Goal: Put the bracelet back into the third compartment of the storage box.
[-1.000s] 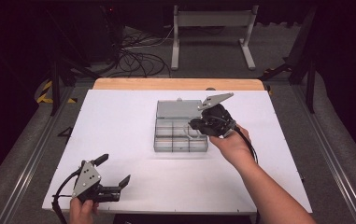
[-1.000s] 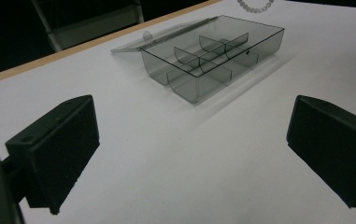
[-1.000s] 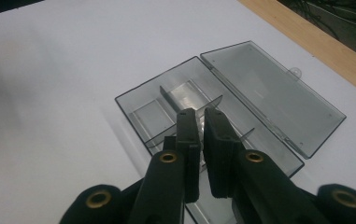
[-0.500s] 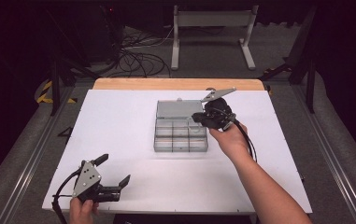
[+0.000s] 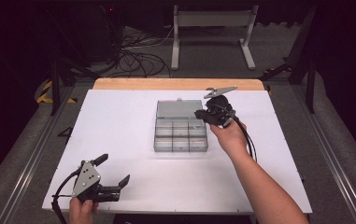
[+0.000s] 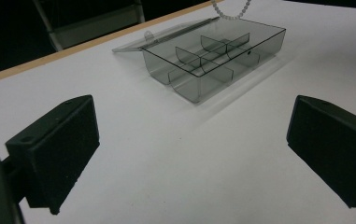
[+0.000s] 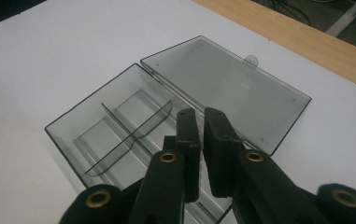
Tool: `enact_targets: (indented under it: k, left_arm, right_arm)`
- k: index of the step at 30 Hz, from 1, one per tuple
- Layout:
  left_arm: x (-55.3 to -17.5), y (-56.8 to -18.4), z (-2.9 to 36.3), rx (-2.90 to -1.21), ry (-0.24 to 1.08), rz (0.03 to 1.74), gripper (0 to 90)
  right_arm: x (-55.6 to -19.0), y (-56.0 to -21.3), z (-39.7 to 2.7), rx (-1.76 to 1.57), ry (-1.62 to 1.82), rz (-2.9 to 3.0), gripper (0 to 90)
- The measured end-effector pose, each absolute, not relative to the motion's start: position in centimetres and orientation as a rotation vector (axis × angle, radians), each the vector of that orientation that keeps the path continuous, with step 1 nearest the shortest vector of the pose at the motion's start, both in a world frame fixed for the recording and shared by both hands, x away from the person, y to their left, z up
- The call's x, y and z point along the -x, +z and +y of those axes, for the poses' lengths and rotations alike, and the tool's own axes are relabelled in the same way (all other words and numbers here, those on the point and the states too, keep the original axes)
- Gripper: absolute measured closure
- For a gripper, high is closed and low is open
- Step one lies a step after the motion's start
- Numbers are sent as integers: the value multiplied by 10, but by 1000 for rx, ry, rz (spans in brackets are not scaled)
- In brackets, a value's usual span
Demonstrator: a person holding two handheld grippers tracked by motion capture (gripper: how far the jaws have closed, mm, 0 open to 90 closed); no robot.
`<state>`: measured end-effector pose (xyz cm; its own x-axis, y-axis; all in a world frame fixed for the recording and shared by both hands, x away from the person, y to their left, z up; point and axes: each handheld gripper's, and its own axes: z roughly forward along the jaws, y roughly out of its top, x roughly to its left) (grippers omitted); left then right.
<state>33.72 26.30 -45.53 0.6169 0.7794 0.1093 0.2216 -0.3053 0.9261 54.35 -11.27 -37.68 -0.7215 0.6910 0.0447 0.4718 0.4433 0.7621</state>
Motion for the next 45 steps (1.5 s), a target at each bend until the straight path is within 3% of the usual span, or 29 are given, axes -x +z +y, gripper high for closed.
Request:
enact_targets:
  k: [45]
  left_arm:
    - [-339,-456,264,-1843,702,796,30]
  right_arm:
    - [-568,-420,-107,-1162,1112,2496,856]
